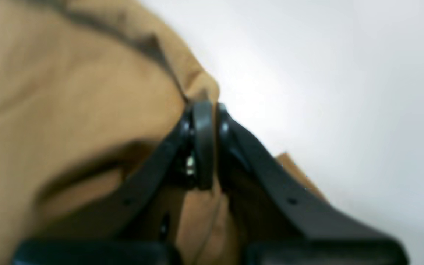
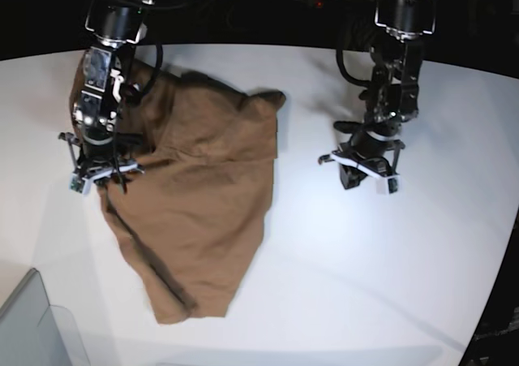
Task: Layout the t-shirt on the table in an organized manner, then fold the t-shirt properly
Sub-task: 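Grasp the shirt with the left gripper and pull it away from the right gripper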
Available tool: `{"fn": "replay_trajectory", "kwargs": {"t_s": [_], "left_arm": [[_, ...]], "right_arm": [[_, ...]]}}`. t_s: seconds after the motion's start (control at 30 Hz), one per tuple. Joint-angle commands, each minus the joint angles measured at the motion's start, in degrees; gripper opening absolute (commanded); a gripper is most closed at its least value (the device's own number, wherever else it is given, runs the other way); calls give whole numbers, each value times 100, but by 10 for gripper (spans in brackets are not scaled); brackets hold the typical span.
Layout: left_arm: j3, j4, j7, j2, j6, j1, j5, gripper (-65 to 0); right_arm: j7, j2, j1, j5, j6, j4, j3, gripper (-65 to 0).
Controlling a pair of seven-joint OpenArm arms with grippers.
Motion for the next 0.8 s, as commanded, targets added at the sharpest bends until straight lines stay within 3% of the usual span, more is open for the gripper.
{"fn": "replay_trajectory", "kwargs": {"t_s": [0.0,0.33,0.43,0.63,0.77], "left_arm": [[-2,-109,725,-40,368,153,180,-648],[-2,797,910,4,404,241,153,-627],[-55,1298,1446,259,412,144,153,-507],[7,1456,1719,751,386,-586,224,-150],[42,603,1719,1120,368,-1368,444,-20]], "right_arm": [[80,38,63,23,49,135,-28,-650],[98,-129,-430,23,49,1155,8,-398],[107,-129,-553,23,49,1489,-19,-335],[107,-147,-860,23,49,2113,-28,-284],[115,-261,-1133,23,49,2315,-28,-284]]}}
